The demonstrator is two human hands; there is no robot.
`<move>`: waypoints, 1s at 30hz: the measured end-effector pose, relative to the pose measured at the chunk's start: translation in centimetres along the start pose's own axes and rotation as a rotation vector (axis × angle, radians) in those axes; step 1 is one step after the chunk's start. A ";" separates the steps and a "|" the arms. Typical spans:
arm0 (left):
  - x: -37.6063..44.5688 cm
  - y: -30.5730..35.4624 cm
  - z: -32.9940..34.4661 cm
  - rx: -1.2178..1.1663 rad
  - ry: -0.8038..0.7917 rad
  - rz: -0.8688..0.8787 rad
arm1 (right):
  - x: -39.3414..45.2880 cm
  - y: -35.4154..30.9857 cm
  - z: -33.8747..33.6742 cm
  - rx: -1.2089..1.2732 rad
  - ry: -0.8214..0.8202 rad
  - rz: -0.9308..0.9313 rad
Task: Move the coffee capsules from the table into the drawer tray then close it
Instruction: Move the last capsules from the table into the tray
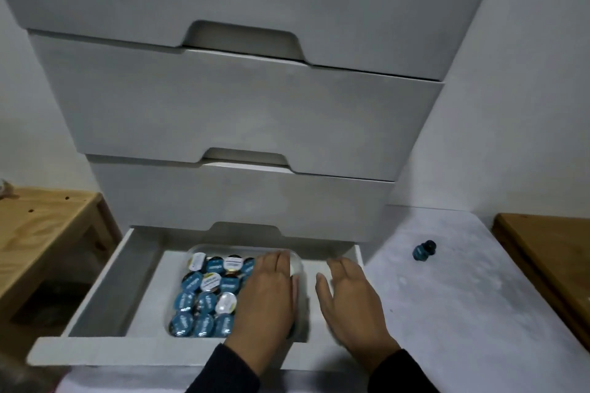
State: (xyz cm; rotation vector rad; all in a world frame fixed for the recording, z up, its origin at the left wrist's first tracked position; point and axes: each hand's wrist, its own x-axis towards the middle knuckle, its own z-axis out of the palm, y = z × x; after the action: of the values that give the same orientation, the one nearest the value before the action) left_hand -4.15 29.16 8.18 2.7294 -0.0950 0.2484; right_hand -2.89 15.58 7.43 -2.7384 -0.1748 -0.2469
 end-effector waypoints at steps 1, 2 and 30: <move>0.2 1.7 0.5 0.000 0.002 0.005 | -0.2 1.4 -1.0 -0.009 0.009 -0.005; 0.3 3.6 1.1 0.008 0.002 0.010 | -0.3 3.0 -1.9 -0.018 0.017 -0.015; 13.7 23.7 22.2 -0.125 -0.282 -0.087 | 9.2 33.9 -2.9 -0.123 -0.188 0.103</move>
State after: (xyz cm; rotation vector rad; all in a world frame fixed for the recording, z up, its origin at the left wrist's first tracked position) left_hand 10.43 -1.75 -0.30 2.6190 -0.0663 -0.1627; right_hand 10.91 -15.92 -0.44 -2.8813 -0.0711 0.0290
